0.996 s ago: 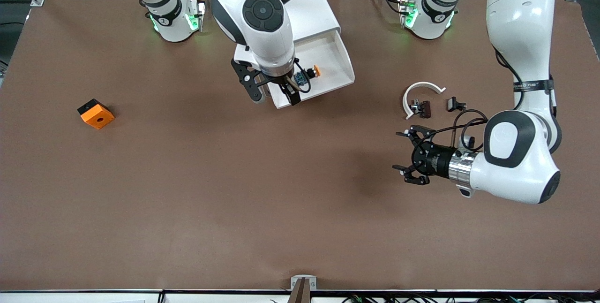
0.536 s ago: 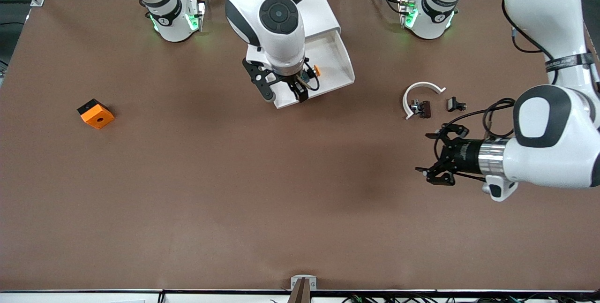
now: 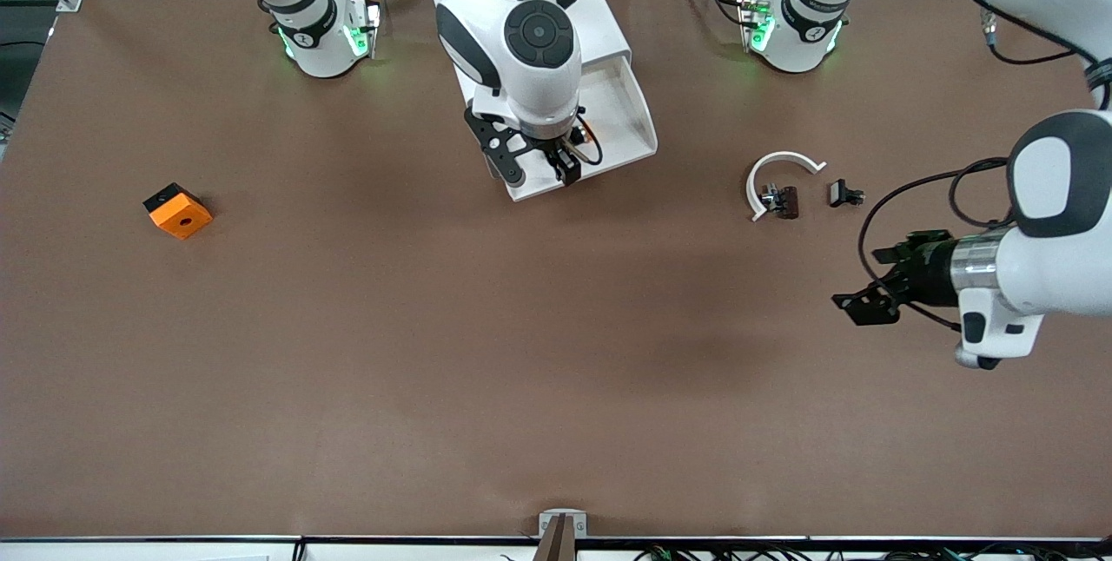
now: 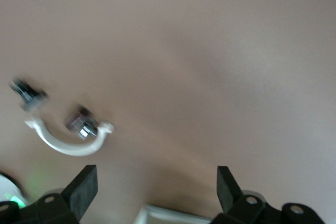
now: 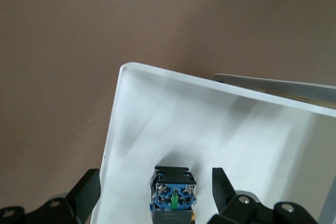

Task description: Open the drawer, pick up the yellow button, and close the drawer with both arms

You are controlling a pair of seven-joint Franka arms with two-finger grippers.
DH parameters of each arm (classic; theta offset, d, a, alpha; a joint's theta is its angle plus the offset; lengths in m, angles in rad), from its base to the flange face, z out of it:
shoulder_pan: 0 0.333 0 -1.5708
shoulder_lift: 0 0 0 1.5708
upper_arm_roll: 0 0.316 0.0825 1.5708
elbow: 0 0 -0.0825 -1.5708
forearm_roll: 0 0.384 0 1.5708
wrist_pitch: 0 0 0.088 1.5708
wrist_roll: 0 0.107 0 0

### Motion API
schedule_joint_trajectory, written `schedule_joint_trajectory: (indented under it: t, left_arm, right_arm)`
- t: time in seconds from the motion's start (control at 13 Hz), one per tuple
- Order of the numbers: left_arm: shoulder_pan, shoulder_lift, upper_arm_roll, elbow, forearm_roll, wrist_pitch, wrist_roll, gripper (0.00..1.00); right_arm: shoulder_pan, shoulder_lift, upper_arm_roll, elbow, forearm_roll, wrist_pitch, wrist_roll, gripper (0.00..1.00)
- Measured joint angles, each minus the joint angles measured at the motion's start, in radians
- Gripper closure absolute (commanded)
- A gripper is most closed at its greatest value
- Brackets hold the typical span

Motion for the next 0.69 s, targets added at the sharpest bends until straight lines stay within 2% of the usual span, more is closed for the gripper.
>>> schedule_joint_trajectory:
  t: [0.15,0.38,0.46,0.69]
  left_arm:
    - [-0.003,-0.027,0.0,-0.001,0.095,0.0,0.099,0.0]
    - [-0.009,-0.06,-0.001,-0.008,0.17,-0.001,0.202,0.0]
    - [-0.008,-0.07,-0.001,-0.014,0.175,-0.001,0.229,0.0]
    - [-0.009,-0.085,-0.001,-0.029,0.177,-0.001,0.249,0.0]
  right_arm:
    - [0.011,0.008,0.0,0.0,0.003,0.0,0.0,0.06]
    - [0.02,0.025,0.0,0.0,0.015,0.0,0.0,0.29]
    - [0.021,0.029,0.0,0.0,0.017,0.001,0.0,0.41]
    - [0.021,0.033,0.0,0.0,0.018,0.002,-0.007,0.86]
